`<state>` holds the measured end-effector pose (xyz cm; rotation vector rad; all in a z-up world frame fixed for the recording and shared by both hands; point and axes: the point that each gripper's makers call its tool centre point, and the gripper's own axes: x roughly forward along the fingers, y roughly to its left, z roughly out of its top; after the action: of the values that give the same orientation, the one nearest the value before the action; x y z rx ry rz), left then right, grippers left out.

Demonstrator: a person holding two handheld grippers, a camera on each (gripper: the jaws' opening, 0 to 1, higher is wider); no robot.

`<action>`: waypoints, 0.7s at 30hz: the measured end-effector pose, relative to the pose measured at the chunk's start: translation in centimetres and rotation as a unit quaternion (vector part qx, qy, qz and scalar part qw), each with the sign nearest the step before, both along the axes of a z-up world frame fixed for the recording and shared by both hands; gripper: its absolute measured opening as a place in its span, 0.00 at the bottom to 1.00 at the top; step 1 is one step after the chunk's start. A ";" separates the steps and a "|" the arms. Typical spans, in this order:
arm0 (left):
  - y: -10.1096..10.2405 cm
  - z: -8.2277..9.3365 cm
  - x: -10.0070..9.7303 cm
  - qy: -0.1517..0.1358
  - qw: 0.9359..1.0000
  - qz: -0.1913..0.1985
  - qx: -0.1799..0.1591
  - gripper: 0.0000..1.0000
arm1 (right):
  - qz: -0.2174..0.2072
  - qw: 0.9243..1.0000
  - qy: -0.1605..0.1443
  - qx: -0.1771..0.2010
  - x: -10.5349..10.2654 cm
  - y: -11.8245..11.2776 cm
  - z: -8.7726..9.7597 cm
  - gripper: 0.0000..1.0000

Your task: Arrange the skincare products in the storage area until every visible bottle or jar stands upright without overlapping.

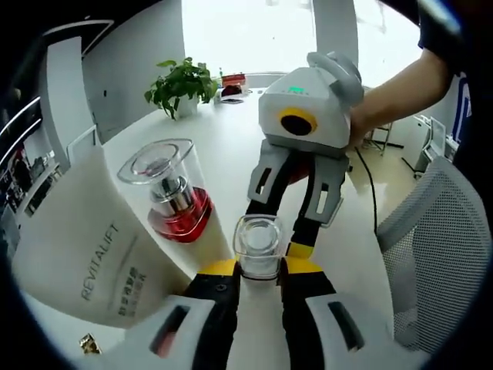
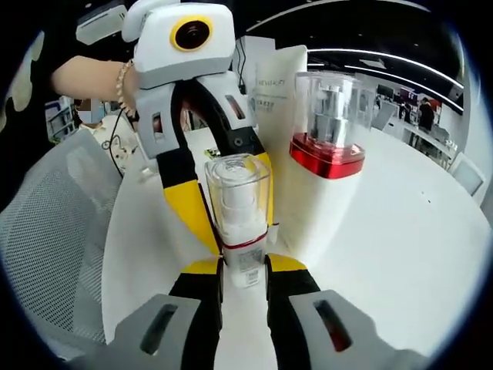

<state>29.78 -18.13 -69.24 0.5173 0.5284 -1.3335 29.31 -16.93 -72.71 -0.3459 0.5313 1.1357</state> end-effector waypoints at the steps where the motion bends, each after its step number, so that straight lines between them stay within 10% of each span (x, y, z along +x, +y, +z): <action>1: 0.0 0.0 0.0 0.001 1.000 0.000 0.000 0.25 | 0.000 1.000 0.000 0.000 0.0 0.0 0.0 0.21; 21: 0.5 0.0 -0.2 0.006 1.000 0.009 0.005 0.30 | -0.029 0.999 0.007 0.010 0.1 -0.4 -0.1 0.27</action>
<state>29.62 -17.63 -69.23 0.5123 0.5485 -1.3178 29.41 -17.29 -72.85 -0.3030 0.5386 1.0870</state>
